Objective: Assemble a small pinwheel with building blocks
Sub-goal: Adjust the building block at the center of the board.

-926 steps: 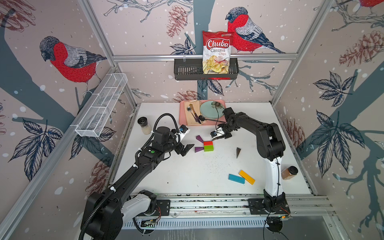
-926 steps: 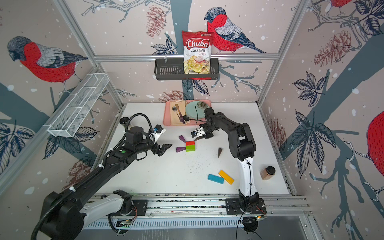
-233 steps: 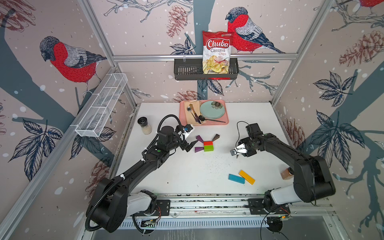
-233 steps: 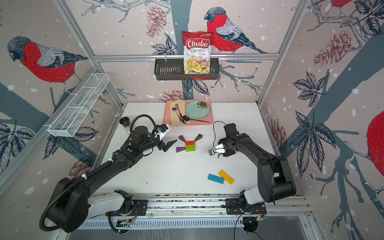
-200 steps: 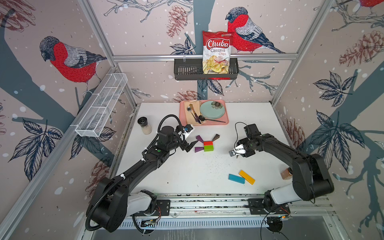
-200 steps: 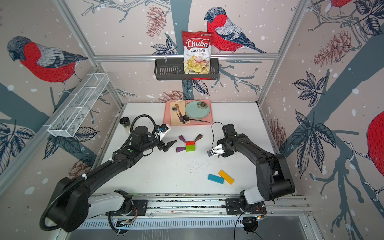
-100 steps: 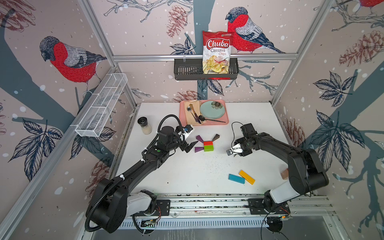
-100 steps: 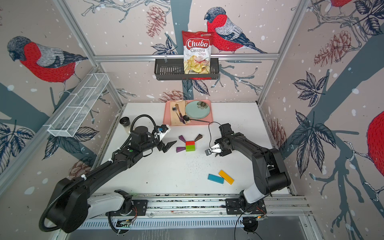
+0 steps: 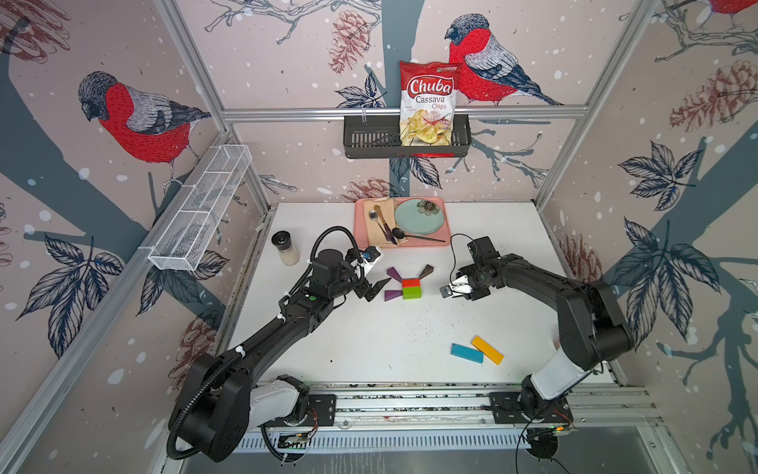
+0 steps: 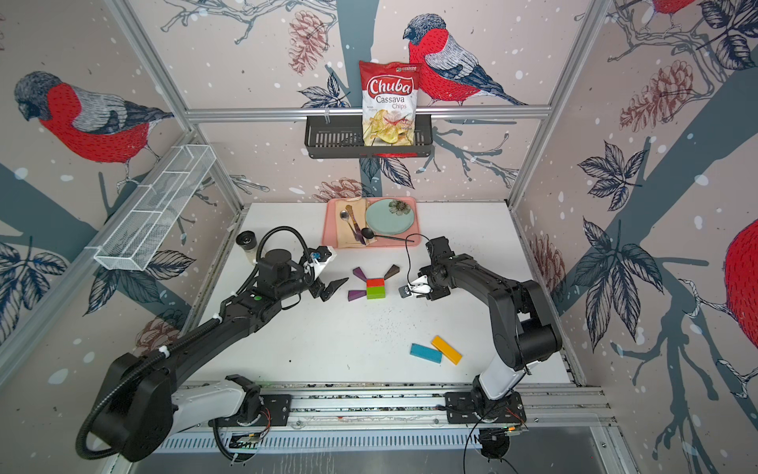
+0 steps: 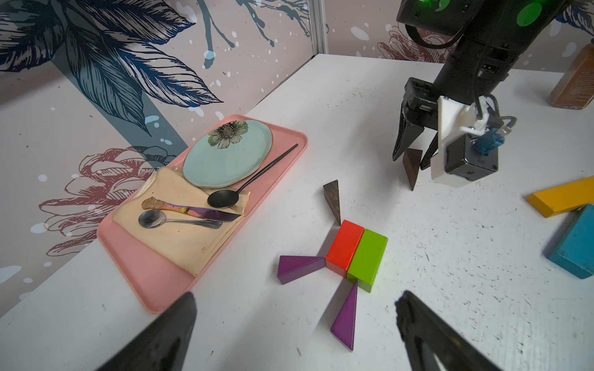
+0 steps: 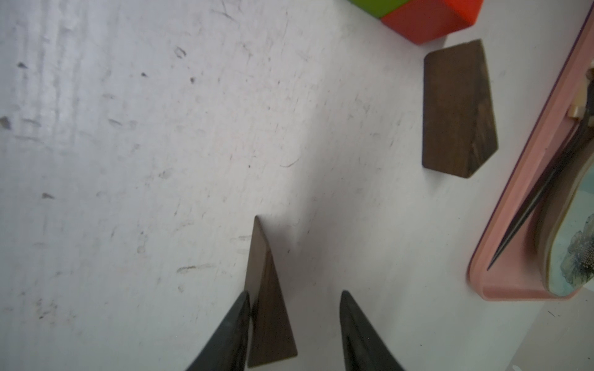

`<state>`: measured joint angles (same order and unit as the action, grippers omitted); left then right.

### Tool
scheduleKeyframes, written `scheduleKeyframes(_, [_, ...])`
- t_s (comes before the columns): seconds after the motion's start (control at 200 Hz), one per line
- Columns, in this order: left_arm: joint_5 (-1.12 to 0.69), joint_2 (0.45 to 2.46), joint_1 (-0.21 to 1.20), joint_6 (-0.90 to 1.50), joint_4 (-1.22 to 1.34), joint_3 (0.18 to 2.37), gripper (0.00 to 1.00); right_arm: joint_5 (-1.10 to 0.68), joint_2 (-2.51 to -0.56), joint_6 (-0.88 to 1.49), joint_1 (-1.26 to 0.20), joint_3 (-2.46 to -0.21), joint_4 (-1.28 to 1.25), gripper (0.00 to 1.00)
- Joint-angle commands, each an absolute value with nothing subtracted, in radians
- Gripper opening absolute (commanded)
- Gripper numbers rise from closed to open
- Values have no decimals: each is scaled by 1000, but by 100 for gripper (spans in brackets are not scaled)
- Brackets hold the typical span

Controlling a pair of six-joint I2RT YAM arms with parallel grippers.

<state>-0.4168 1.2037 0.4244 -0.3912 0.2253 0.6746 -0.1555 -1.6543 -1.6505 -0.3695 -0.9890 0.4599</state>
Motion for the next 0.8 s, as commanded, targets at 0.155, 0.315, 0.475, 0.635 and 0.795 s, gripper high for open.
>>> scheduleKeyframes(0.155, [-426, 1218, 420, -405, 229, 690, 96, -153, -1655, -1649, -369, -991, 517, 37])
scheduleKeyframes(0.315, [-428, 1216, 419, -406, 224, 689, 96, -130, -1654, -1652, -371, -971, 518, 30])
scheduleKeyframes(0.475, [-427, 1216, 419, -408, 223, 687, 96, -112, -1659, -1630, -370, -962, 489, 30])
scheduleKeyframes(0.635, [-431, 1220, 416, -409, 222, 689, 96, -109, -1680, -1622, -371, -979, 487, 26])
scheduleKeyframes(0.795, [-429, 1219, 411, -410, 219, 689, 96, -113, -1691, -1626, -371, -998, 506, 18])
